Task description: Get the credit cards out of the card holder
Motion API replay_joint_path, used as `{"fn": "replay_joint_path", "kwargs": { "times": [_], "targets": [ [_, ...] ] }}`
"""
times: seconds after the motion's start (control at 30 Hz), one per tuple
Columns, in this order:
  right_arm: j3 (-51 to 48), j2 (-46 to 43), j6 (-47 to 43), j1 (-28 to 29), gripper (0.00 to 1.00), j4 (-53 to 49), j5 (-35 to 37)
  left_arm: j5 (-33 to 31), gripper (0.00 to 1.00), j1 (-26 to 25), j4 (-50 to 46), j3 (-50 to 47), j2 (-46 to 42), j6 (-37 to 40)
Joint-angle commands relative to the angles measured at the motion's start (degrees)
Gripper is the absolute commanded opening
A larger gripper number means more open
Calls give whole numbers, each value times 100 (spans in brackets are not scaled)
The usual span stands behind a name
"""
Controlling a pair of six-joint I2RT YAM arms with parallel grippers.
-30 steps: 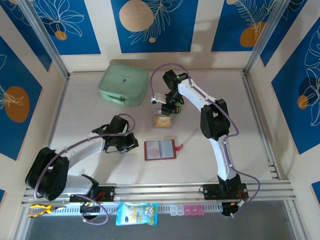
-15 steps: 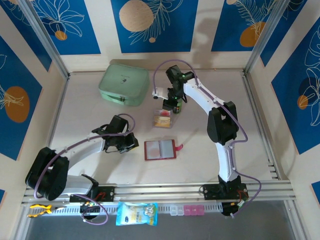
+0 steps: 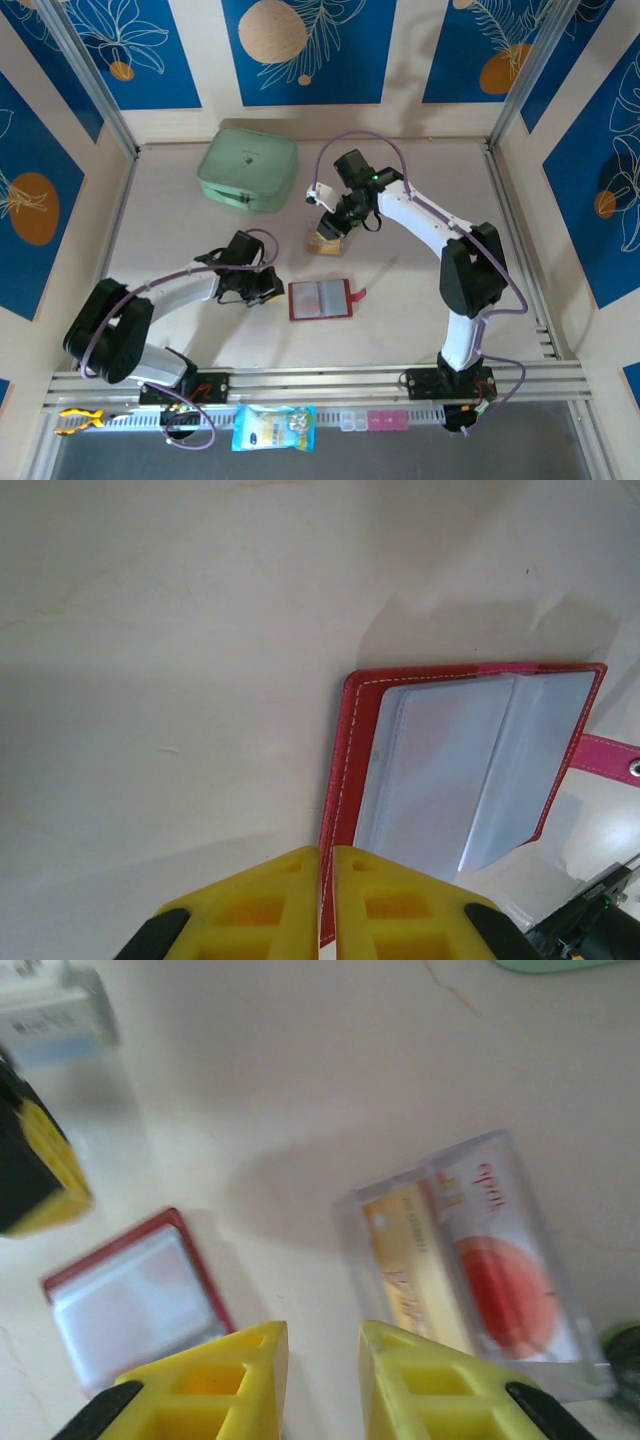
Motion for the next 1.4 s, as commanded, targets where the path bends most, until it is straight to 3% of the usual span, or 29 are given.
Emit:
{"fn": "replay_joint_path", "kwargs": {
  "times": [0.0,0.23,0.4,0.93,1.37],
  "targets": [
    [-546,-372,1596,209,25,490,-257,147,10,-176,168,236,188,7],
    [-1660,-919,3940,402,21,1175,-245,137,6,-445,354,287,469,-66],
    [-2205,-1237,4854,553,20,1365,-103,4,4,-576,282,305,635,-68],
    [-3237,-1649,6497,958,15,2107,-284,-296,2,-695,197,78,249,-206],
    [-3335,-1458,6891,1107,20,2295,-372,-373,2,-695,60,50,425,-134]
  ]
}}
